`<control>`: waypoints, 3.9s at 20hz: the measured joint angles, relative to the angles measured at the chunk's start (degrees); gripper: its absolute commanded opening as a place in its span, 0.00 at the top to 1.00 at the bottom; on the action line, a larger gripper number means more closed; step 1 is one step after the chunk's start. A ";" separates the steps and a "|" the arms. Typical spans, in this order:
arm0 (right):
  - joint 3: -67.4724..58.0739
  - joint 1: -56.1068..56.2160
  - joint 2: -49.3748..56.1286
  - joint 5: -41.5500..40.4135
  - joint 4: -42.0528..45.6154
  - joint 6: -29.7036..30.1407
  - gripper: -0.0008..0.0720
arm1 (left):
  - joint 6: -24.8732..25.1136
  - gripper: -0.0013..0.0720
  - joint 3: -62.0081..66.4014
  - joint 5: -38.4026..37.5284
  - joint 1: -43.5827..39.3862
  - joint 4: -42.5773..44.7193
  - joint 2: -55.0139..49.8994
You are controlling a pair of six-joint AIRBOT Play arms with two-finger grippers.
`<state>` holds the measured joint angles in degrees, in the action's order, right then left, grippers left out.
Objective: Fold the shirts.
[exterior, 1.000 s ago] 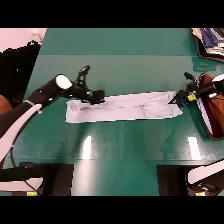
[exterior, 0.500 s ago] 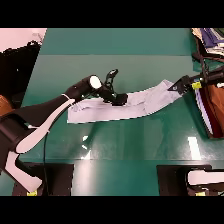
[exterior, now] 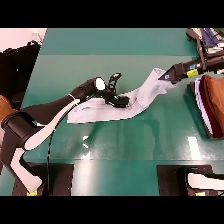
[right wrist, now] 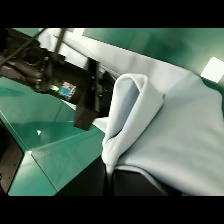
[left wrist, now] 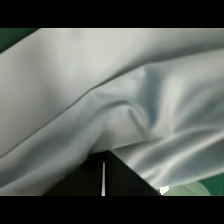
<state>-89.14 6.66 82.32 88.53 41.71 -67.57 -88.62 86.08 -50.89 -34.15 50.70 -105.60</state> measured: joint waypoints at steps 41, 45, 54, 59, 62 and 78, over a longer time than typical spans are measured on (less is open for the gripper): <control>3.41 21.22 16.22 -15.91 7.43 -6.58 0.09 | 9.44 0.95 -6.82 -26.38 38.01 14.78 31.67; 12.81 17.81 16.59 -18.80 0.72 -6.91 0.14 | 9.44 0.95 -8.59 -22.60 35.23 14.34 31.69; 10.47 26.77 25.38 -25.88 -12.94 -4.98 0.53 | 9.40 0.95 -9.22 -19.78 32.92 13.99 31.69; 2.69 30.86 28.17 -28.52 -13.44 -4.20 0.97 | 9.38 0.95 -9.22 -19.87 32.81 13.97 31.69; -1.92 30.34 28.59 -28.37 -11.91 -3.69 0.97 | 9.29 0.95 -9.22 -20.20 32.81 13.81 31.69; -25.83 -10.34 24.24 -17.55 -5.18 -7.41 0.97 | 9.18 0.95 -9.22 -20.20 32.79 7.67 31.69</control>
<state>-114.98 -3.68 106.56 70.98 36.53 -74.98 -79.44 76.86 -71.09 -1.37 58.37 -73.91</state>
